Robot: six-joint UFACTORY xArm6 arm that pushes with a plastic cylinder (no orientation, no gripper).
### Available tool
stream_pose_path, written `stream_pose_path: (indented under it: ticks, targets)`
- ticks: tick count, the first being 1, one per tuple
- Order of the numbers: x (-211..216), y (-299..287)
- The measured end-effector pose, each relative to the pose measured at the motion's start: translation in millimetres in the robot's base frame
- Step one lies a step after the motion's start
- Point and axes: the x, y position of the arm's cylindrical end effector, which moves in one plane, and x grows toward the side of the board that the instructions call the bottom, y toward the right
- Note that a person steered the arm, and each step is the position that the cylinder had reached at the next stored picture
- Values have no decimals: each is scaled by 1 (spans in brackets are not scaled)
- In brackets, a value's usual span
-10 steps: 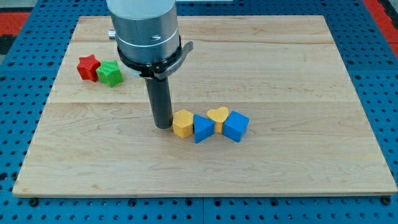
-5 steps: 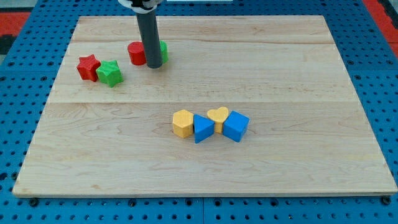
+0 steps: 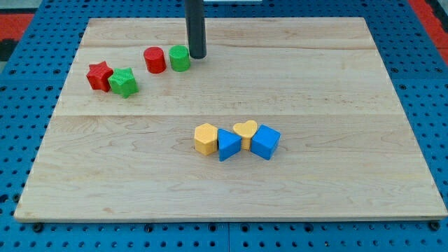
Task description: Move the green circle diagonally bottom right to green star
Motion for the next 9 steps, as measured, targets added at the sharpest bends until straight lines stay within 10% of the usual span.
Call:
stream_pose_path:
  ticks: [2, 5, 9]
  targets:
    - [-35, -29]
    - [51, -106]
    - [61, -63]
